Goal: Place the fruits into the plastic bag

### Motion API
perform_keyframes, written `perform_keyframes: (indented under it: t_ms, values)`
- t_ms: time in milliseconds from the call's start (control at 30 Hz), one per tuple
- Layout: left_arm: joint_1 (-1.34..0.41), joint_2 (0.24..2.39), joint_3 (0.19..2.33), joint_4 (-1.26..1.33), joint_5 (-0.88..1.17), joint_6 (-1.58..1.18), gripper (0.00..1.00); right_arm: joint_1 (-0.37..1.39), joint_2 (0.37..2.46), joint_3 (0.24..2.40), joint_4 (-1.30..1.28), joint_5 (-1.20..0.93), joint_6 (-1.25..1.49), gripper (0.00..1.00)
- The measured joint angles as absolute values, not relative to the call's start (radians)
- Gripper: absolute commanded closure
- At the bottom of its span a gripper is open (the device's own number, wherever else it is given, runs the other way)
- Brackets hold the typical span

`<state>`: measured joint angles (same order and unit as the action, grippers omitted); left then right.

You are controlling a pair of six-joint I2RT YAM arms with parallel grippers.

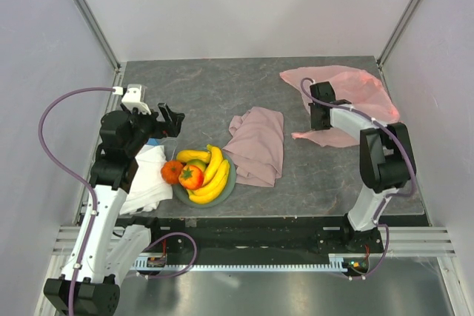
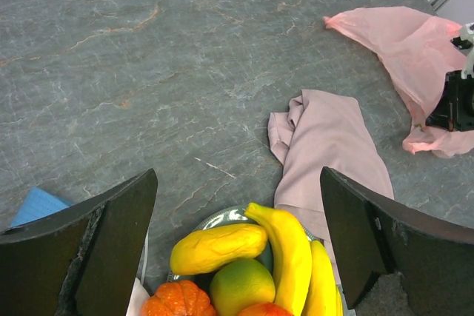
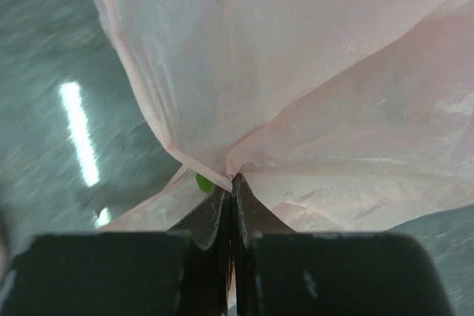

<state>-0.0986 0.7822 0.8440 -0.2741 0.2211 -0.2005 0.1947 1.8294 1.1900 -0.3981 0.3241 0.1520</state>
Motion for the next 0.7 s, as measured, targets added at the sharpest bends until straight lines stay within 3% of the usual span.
perform_keyframes:
  t_ms: [300,700]
  values:
    - [-0.104,0.807,0.844,-0.253,0.309,-0.2,0.03,0.278,1.552,1.022,-0.397,0.054,0.18,1.0]
    - [-0.18,0.893,0.825,-0.197,0.479,-0.22,0.06,0.276,1.407,0.981,-0.398,-0.17,0.246,1.0]
